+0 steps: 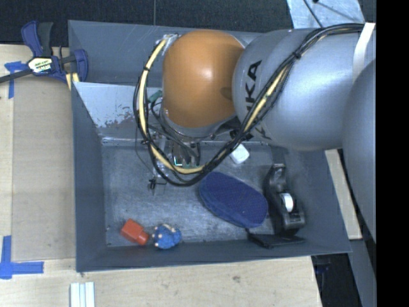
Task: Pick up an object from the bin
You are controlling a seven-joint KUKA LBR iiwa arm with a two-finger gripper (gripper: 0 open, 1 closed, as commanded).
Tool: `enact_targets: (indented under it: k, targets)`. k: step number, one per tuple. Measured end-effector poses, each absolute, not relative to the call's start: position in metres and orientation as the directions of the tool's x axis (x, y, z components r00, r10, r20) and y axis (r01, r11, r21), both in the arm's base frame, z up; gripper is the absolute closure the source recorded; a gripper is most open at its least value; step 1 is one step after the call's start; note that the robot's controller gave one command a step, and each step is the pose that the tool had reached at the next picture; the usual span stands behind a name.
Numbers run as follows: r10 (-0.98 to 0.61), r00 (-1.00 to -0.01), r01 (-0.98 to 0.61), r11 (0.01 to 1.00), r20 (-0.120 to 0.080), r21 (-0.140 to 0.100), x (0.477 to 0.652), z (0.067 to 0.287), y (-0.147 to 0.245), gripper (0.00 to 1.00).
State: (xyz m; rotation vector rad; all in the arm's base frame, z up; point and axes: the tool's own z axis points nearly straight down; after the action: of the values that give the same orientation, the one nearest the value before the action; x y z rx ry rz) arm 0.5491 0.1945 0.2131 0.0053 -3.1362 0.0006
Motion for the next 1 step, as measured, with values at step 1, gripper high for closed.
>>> enact_targets:
  k: [1]
  targets:
    - [-0.014,-1.000,-0.014,1.000,-0.003,0.001,0.4855,0.0688,0.1843,0.00]
